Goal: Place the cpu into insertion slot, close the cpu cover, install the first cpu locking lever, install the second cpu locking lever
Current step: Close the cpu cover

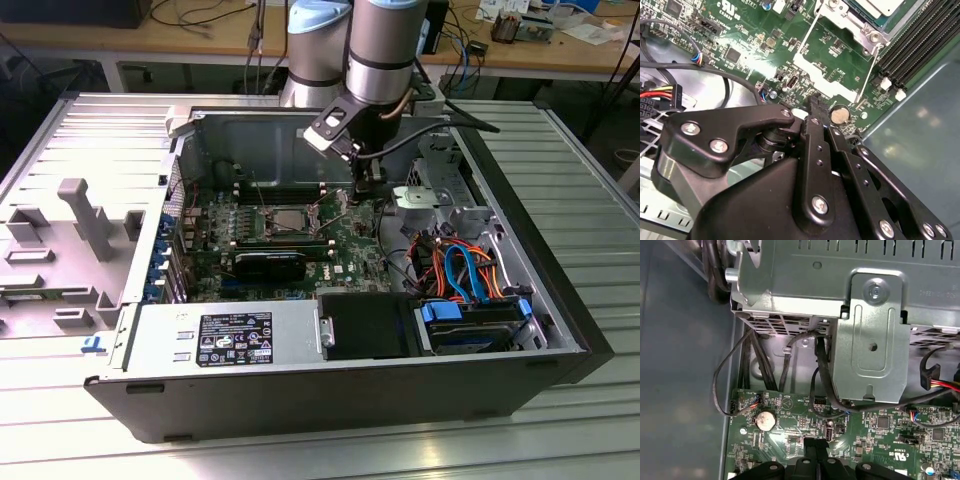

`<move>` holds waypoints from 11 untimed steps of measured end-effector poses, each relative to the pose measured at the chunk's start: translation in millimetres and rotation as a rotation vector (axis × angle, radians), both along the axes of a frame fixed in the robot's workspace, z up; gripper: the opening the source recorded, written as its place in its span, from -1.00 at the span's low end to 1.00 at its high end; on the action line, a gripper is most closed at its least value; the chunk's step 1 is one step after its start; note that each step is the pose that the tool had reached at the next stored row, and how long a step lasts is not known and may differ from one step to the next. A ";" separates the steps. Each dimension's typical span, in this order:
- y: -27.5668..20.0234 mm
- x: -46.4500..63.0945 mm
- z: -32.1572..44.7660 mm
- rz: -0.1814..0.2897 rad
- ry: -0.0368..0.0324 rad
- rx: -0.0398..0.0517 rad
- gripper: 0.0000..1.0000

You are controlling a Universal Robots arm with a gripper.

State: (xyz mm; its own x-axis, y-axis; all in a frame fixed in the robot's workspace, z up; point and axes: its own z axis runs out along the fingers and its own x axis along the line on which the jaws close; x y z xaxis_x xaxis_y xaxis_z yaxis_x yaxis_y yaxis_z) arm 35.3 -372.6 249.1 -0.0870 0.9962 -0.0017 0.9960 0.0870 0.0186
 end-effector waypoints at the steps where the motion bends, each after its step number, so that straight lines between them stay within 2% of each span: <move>1: 0.0 -0.8 -0.2 0.000 0.0000 0.0003 -0.79; 4: 0.0 -6.4 -0.6 0.000 0.0000 0.0027 -0.79; 6: 0.0 -12.9 -0.6 0.000 0.0001 0.0078 -0.79; 10: 0.0 -13.8 -0.6 0.000 0.0000 0.0102 -0.79; 11: -0.1 -14.0 -0.9 0.000 0.0046 0.0100 -0.79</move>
